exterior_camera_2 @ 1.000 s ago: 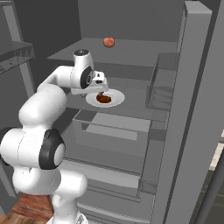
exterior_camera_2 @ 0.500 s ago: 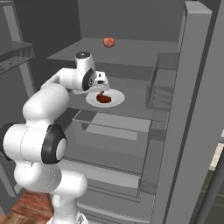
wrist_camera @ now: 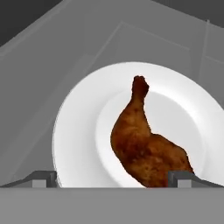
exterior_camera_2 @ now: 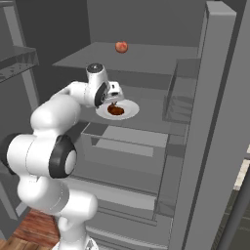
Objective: Retrieve the chicken drumstick from the fridge and place it on the saucepan with marinade on the stove.
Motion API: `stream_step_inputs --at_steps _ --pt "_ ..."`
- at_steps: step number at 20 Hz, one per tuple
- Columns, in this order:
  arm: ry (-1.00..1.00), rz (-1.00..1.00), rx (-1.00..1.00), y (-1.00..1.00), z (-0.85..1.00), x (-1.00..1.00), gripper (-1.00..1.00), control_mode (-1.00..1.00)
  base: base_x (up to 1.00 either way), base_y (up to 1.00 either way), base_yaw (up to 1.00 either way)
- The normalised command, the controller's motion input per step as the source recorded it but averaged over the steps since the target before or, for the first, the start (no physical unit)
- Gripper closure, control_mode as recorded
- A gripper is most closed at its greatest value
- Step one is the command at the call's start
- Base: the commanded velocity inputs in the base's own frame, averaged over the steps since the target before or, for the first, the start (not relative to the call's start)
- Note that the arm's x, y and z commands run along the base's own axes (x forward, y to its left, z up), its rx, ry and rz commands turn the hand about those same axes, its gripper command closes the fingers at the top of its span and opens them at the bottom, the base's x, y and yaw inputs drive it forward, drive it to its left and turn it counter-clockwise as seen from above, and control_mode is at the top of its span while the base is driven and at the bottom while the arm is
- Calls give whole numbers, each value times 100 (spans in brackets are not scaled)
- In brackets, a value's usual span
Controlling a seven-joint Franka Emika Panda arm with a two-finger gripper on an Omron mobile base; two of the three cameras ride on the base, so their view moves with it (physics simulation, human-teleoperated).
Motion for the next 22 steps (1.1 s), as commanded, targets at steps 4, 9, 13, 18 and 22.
stream_step_inputs --at_steps 4,9,13,18,22 --pt "0 7 0 -25 -27 38 -100 -100 0 0 0" --pt "5 5 0 -26 -19 34 -100 -100 0 0 0" --pt "10 0 0 -12 -11 40 -100 -100 0 0 0" --pt "13 0 0 0 -15 33 -100 -100 0 0 0" --pt "12 0 -2 0 -35 6 -100 -100 0 0 0"
